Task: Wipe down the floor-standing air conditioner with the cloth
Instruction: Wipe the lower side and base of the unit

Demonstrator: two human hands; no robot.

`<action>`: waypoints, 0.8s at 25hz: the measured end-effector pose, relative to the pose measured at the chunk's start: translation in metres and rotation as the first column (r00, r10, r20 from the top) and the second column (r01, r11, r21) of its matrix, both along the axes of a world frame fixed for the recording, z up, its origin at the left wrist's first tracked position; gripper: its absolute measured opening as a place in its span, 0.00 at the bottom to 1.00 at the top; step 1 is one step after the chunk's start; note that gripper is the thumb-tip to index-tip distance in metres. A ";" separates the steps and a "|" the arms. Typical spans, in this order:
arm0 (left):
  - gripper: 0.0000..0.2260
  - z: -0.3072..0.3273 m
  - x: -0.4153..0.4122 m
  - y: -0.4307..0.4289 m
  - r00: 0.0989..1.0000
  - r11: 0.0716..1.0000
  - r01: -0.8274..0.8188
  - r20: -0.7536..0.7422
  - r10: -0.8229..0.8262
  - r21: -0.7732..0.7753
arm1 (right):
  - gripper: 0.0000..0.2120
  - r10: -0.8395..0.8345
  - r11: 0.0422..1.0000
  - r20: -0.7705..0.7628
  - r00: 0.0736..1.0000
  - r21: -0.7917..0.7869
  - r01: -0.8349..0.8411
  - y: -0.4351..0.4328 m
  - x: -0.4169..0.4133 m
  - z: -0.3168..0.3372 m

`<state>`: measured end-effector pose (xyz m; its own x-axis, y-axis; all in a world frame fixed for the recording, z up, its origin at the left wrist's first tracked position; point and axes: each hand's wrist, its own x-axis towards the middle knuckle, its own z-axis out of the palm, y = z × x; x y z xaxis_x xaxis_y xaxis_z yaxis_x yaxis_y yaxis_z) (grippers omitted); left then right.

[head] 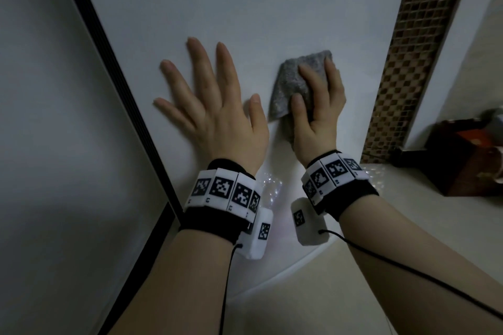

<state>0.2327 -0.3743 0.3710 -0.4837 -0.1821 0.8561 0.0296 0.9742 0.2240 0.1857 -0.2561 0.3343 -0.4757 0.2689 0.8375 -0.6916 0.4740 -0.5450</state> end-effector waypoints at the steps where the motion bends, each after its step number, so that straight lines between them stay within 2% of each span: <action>1: 0.34 0.000 0.001 0.000 1.000 1.000 0.000 0.004 0.000 -0.001 | 0.18 -0.029 0.998 0.027 0.999 -0.052 0.031 0.004 -0.003 0.003; 3: 0.34 0.000 0.003 0.001 1.000 1.000 0.018 0.012 -0.018 -0.003 | 0.18 -0.113 0.978 0.117 0.987 -0.162 0.131 0.006 -0.005 0.011; 5: 0.34 0.003 0.002 0.000 0.999 0.999 0.034 0.016 -0.034 -0.012 | 0.19 -0.162 0.973 0.148 0.976 -0.142 0.183 0.001 -0.003 0.012; 8: 0.34 0.008 0.004 0.001 0.998 0.998 0.066 0.024 -0.065 -0.017 | 0.18 -0.140 0.985 0.135 0.981 -0.080 0.152 0.000 0.000 0.005; 12: 0.34 0.008 0.001 0.003 0.999 0.999 0.049 0.010 -0.049 -0.017 | 0.18 -0.070 0.965 0.189 0.979 -0.236 0.114 0.013 -0.007 0.008; 13: 0.34 0.007 0.001 0.004 0.999 0.999 0.035 0.005 -0.035 -0.017 | 0.18 -0.056 0.968 0.192 0.980 -0.229 0.101 0.011 -0.006 0.008; 16: 0.34 0.007 -0.003 0.007 1.000 1.000 0.008 0.003 -0.008 -0.014 | 0.18 -0.021 0.999 0.113 0.993 -0.047 0.027 0.008 -0.003 -0.001; 17: 0.35 0.007 -0.003 0.009 1.000 1.000 0.001 0.004 0.000 -0.006 | 0.18 -0.012 0.999 0.108 0.994 -0.050 0.018 0.013 -0.006 0.000; 20: 0.35 0.008 -0.005 0.014 1.000 1.000 -0.015 -0.003 0.015 0.013 | 0.19 -0.055 0.975 0.175 0.983 -0.201 0.090 0.023 -0.013 0.013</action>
